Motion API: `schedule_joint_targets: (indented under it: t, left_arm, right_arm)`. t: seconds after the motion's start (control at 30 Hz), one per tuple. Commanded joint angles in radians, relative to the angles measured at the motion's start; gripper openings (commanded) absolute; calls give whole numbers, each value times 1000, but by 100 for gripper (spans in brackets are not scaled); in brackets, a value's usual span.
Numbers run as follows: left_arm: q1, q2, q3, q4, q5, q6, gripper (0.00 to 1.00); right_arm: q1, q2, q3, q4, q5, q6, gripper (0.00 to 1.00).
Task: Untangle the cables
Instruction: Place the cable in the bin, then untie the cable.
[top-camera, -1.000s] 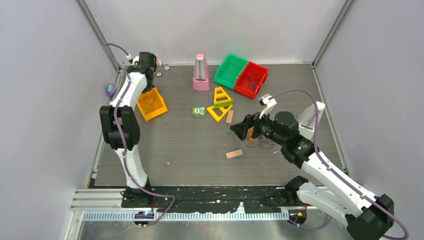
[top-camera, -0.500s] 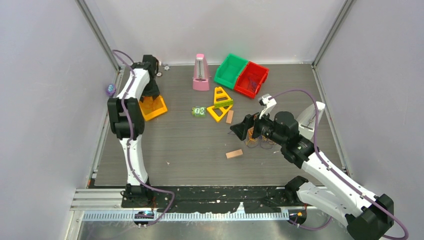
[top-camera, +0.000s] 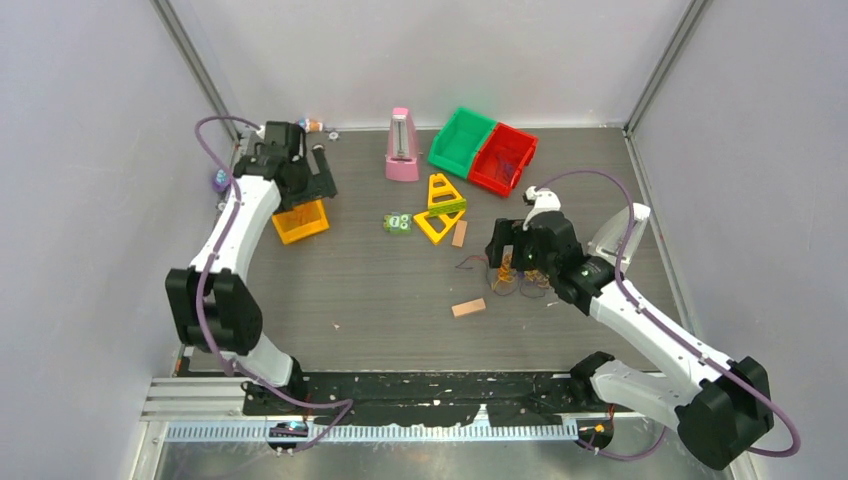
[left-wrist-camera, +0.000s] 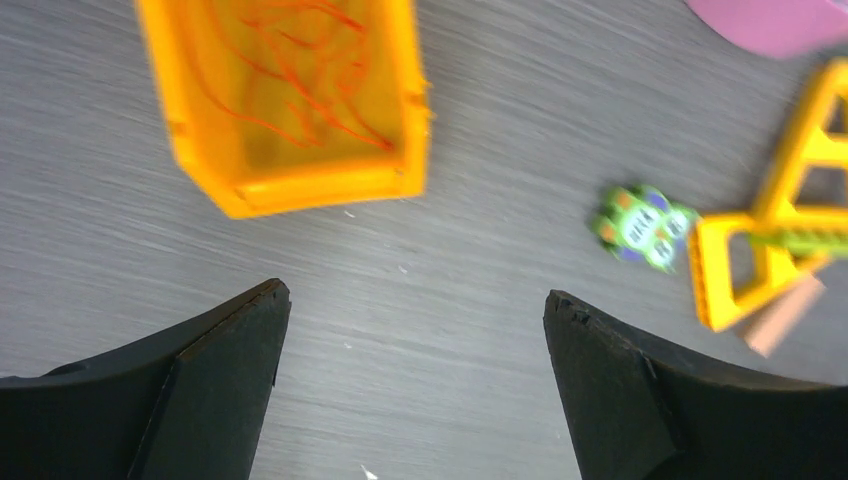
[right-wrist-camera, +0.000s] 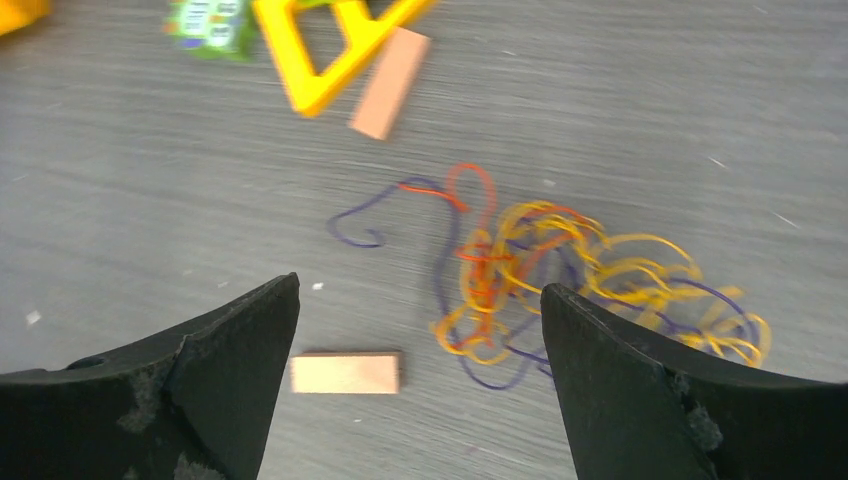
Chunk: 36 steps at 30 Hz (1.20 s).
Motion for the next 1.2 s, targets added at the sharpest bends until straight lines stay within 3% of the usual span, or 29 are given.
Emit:
schedule_joint_targets:
  t: [0.0,0.1,0.33,0.43,0.57,0.63,0.77,0.9,1.0,1.1,1.17]
  left_arm:
    - [-98,-148,-135,161,171,7,100]
    - [-174,-223,-237,263,278,41,99]
    - [-393,-323,-519,616,380,52,98]
    - [-456,-320,-597,744,417,53,96]
    - [-475,-336,-670,856,446,119,94]
    - [-476,-368,-722,926,402,117,95]
    - [-476,-425,-861,1140,429,93,95]
    - [-476,-407,-927,1270,477,69,96]
    - [-476,-369,-896,1245,524,65,96]
    - [-476,-329,-877,1241,544,59,95]
    - [-476,-316,-867,1233,553,57,94]
  right_arm:
    - [-63,34,38,-136,167,55,95]
    - [-129,33,5,-159,182,67,95]
    - [-260,71,-54,-159,201,121,99]
    - [-289,109,-69,-133,176,142,94]
    - [-301,169,-109,-63,82,174,88]
    - [-300,209,-129,-10,-42,182,84]
    - [-261,267,-188,157,-251,206,70]
    - [-47,278,-148,237,-273,217,62]
    - [45,277,-93,237,-283,213,67]
    - [62,249,-59,200,-256,210,85]
    - [64,213,-49,163,-212,195,90]
